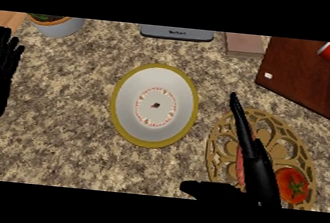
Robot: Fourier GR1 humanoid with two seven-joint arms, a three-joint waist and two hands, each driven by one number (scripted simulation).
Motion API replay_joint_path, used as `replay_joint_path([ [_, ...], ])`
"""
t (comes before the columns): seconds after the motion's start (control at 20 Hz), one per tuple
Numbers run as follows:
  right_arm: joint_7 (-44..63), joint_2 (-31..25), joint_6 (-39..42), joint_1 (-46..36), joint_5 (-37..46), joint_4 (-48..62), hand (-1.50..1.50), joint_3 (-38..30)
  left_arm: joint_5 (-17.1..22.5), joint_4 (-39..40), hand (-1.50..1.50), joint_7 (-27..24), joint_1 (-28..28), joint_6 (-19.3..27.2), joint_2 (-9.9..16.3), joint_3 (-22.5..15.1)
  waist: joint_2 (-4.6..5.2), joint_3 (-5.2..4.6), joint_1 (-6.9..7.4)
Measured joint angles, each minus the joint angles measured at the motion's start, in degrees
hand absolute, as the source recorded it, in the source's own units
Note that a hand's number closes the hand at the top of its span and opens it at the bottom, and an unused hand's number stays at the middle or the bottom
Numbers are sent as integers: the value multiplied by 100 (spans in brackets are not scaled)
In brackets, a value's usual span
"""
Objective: Pick the sweet potato from the placemat and place it in the bowl
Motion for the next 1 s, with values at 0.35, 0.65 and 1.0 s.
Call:
replay_joint_path([
  [0.35, 1785, -958, 365, 569, 1417, -1579, -150, 100, 126, 172, 0, -208, 99, -283, 5, 225, -3, -7, -77],
  [0.65, 3457, -2022, 1727, 730, 1455, -2668, -150, -330, 107, 248, 0, -257, 33, -335, -36, 264, 13, -15, -87],
  [1.0, 4763, -2842, 3493, 386, 792, -2841, -150, -575, 74, 245, 0, -285, 15, -407, -113, 248, 39, -10, 20],
])
